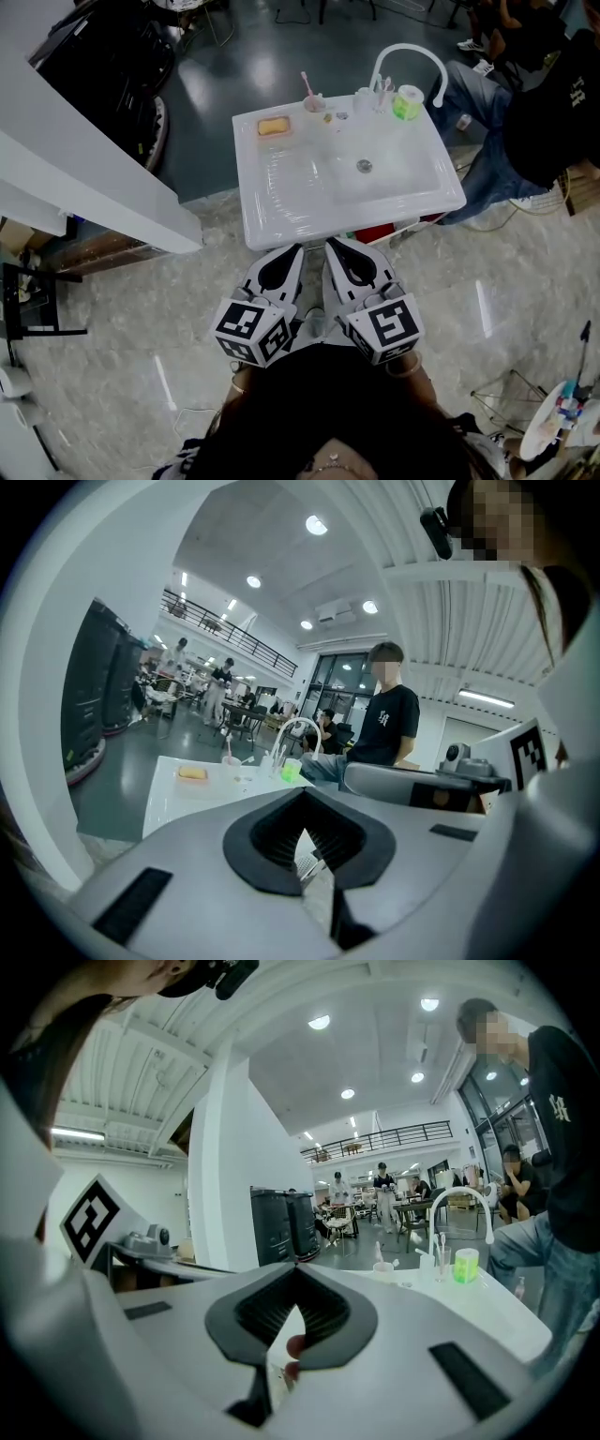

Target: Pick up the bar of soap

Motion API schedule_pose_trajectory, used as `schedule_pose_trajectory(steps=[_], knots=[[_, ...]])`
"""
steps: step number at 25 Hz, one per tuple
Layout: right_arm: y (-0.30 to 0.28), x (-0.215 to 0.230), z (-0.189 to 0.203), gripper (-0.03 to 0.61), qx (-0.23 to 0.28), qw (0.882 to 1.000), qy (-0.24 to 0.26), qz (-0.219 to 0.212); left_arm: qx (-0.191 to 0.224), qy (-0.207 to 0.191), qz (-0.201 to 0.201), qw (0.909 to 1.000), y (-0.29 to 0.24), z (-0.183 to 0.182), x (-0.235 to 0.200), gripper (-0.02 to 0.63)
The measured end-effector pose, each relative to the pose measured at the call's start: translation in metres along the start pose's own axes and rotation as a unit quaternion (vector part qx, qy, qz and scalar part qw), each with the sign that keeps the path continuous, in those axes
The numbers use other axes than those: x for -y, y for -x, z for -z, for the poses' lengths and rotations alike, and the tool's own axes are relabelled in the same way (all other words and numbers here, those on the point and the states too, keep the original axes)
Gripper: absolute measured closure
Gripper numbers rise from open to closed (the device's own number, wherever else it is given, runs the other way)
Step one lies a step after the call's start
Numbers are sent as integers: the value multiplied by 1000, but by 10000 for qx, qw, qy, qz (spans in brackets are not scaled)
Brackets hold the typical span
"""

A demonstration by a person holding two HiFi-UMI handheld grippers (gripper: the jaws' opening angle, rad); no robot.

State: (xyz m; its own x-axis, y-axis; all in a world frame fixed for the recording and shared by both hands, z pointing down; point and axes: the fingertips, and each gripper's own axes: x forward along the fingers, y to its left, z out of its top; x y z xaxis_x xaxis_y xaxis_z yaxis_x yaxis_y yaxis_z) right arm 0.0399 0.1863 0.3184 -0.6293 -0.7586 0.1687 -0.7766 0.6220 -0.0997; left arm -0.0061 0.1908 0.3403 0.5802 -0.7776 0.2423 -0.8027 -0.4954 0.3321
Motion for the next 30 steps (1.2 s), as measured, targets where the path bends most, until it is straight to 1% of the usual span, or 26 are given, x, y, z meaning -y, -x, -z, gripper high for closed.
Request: schedule_pose_trajectory(steps=[7,12,17,25,30], knots=[[-30,28,6,571,-120,9999,-93,-76,-91,77,-117,9999,-35,-4,-23,614],[-56,56,-7,571,-29,9997,-37,-242,-66,73,-125,9999,-75,-23,-36,614],[-88,96,-13,571,-59,9995,7,-317,-54,79,-171,9998,-122,-41,-52,614],[-139,155,-28,571,-52,9983,-38,-580,-60,93,-436,9990,-188,-71,-82,614],[-162,176,-31,571,-164,9959,-70,-887,-99,173,-651,9977,-213,-81,-95,614]])
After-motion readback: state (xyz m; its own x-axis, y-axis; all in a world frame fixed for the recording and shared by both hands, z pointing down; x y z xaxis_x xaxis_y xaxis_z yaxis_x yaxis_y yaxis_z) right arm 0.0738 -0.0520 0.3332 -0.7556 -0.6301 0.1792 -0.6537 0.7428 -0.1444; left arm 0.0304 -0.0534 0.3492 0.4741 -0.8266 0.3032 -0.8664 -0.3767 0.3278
